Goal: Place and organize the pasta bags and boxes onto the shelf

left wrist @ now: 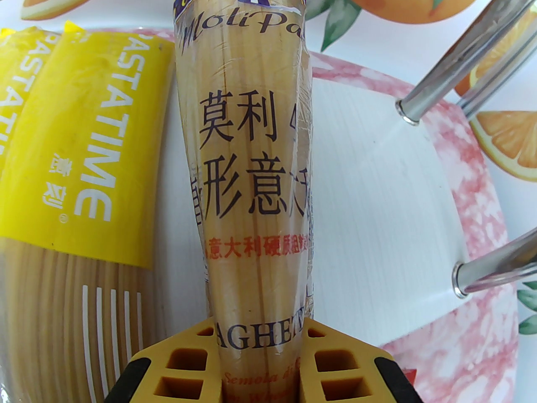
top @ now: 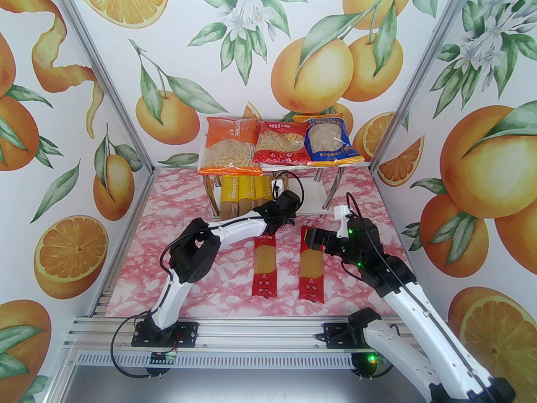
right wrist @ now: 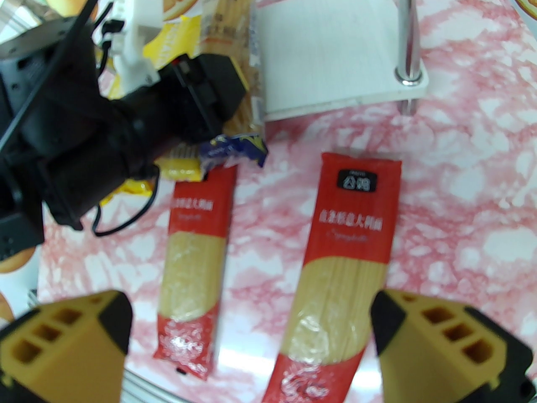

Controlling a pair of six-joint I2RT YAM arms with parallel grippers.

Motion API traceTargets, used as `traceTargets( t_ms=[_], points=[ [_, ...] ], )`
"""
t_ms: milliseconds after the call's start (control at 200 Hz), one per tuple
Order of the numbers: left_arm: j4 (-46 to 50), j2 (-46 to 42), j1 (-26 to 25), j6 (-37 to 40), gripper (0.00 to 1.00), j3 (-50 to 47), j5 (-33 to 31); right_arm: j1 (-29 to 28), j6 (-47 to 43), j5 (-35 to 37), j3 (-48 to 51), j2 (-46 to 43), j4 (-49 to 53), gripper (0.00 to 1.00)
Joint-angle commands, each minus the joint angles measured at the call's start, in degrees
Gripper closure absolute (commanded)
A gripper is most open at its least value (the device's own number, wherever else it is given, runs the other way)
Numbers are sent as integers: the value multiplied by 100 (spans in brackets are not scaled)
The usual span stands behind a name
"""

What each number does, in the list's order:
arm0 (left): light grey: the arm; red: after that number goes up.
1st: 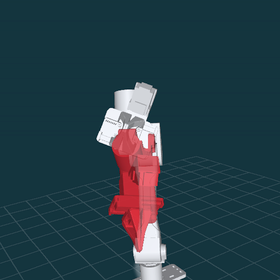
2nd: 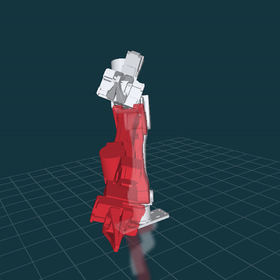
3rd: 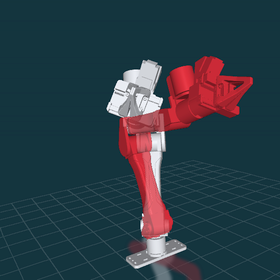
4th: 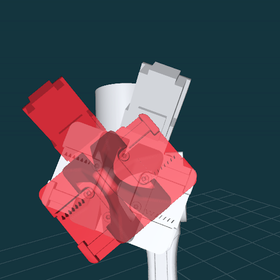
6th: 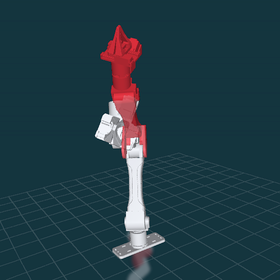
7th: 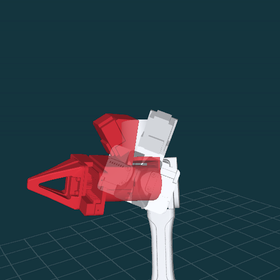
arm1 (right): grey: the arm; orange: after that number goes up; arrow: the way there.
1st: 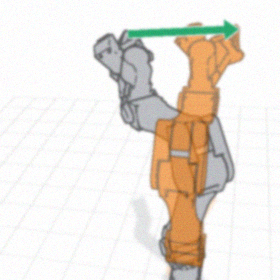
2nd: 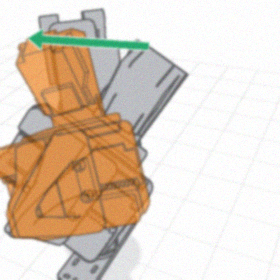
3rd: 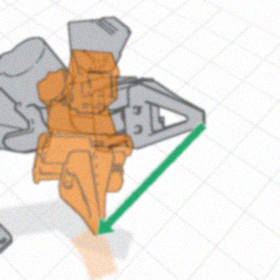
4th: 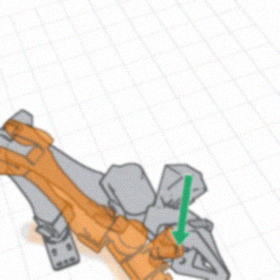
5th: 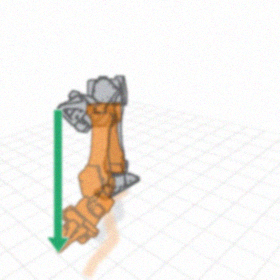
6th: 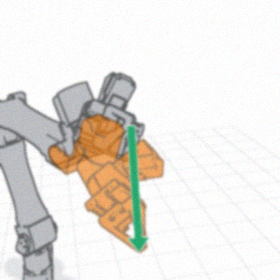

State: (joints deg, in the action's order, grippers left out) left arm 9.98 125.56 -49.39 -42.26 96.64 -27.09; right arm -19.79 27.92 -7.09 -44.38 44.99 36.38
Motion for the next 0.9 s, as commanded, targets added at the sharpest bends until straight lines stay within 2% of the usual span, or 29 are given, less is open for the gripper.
traceTargets(
  t_ms=[0,270,650,686,751,896],
  points=[
    [-110,-115,148,-87,94,192,-481,-12,-61,19,17,-52,71,0],
    [362,-115,166,-236,88,219,-648,-10,-33,66,17,-138,133,0],
    [554,-101,222,-300,78,224,-533,-15,-4,94,26,-167,159,0],
    [570,-87,218,-300,71,230,-525,-13,11,101,26,-166,159,0],
    [588,-85,227,-292,65,241,-491,-9,17,103,26,-175,159,0],
    [592,-88,237,-278,61,241,-464,-13,38,111,27,-166,150,0]
  ],
)
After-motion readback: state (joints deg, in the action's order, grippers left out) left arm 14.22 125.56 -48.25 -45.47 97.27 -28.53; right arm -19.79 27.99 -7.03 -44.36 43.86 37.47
